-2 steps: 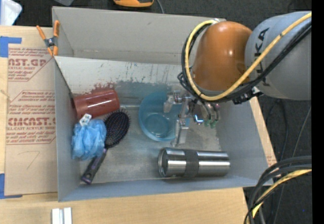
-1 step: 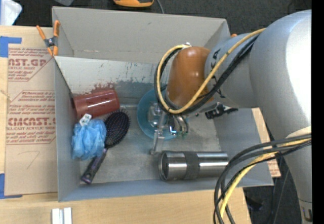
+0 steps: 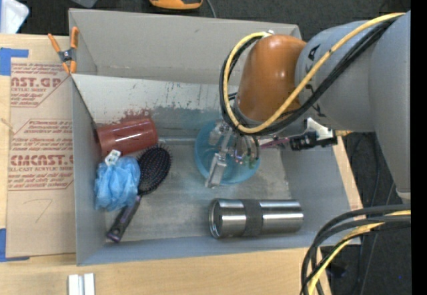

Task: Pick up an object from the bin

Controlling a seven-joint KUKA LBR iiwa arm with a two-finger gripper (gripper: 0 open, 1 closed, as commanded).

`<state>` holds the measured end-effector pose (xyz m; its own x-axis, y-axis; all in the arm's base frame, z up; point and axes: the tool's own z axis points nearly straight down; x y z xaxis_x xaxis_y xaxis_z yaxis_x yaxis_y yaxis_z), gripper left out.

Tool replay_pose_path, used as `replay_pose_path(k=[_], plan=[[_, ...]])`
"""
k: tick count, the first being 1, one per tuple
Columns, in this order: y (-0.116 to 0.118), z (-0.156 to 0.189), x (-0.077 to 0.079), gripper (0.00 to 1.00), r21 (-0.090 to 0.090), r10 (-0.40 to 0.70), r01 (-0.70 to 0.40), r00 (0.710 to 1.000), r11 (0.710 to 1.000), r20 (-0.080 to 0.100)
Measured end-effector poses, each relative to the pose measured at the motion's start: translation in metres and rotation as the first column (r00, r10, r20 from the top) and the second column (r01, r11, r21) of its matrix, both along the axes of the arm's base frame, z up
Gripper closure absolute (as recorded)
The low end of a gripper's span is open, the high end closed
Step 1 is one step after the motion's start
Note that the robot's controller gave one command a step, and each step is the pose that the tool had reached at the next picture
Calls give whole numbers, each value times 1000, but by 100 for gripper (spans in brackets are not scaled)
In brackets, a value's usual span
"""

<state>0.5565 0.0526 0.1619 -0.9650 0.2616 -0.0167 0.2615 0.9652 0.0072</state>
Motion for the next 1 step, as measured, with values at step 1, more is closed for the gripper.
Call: replay_pose_path(k=[1], plan=[[1,-89,5,0,3,188,-188,982,982,-28]])
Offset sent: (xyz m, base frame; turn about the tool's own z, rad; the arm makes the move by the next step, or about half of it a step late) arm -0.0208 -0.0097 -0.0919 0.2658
